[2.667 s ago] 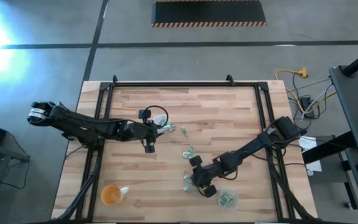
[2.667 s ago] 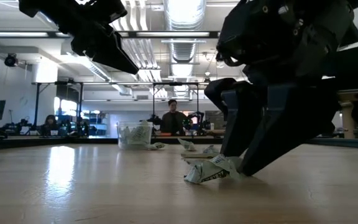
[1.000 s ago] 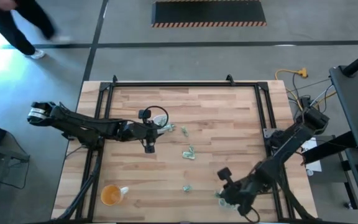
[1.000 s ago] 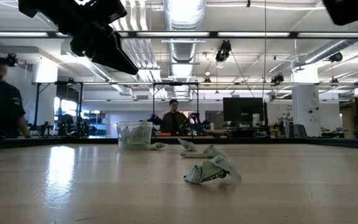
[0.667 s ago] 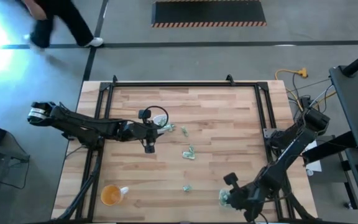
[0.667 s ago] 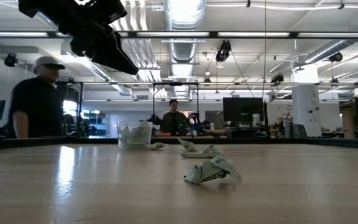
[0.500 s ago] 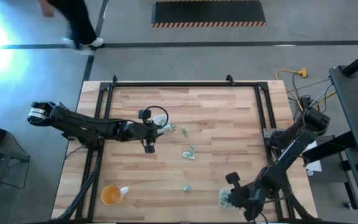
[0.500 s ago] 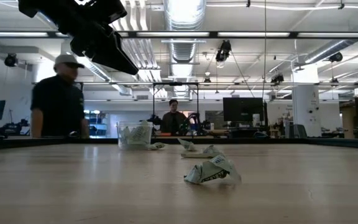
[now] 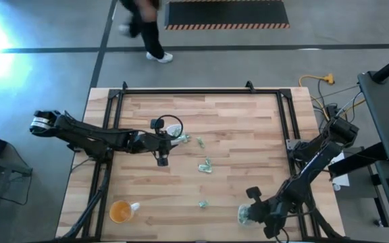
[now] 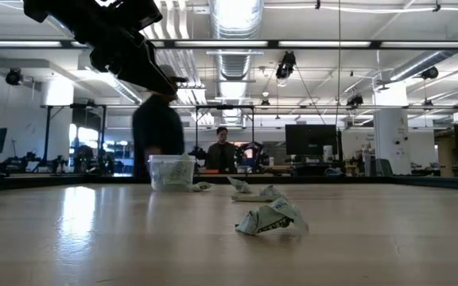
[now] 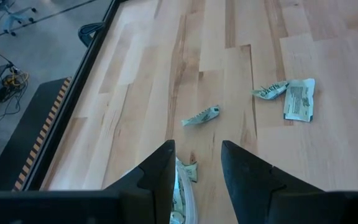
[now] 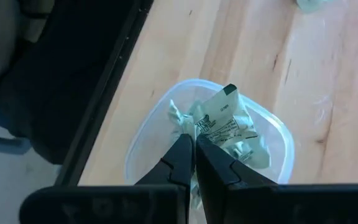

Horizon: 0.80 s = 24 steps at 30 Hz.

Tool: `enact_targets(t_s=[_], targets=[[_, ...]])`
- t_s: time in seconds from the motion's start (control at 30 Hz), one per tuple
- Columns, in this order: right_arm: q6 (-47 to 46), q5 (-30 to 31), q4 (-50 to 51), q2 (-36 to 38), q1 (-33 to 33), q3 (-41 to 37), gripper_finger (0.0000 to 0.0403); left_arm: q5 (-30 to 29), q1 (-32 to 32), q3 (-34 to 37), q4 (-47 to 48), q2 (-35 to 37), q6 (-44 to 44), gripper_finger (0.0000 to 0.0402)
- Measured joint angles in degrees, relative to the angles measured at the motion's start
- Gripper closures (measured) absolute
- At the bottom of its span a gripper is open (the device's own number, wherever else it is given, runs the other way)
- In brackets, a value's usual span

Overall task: Pick and place Stevia / Truvia into bins
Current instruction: Put the stevia packet into the bottom transparent container

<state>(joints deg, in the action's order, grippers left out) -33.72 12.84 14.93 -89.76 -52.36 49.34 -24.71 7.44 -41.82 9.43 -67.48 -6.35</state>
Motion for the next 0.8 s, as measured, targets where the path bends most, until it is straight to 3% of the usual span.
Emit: enact_targets(t_s=[0.5,0.8], targets=[[-0.8,-1.3,-3.6,0.0,0.0,-2.2,0.0392,0.0,0.0,0.0,0.0,0.0,0.0,0.0287],[-0.6,-1.3,-3.6,0.0,0.0,-2.2,0.0339,0.0,0.0,0.0,0.0,0.0,0.0,0.0287]])
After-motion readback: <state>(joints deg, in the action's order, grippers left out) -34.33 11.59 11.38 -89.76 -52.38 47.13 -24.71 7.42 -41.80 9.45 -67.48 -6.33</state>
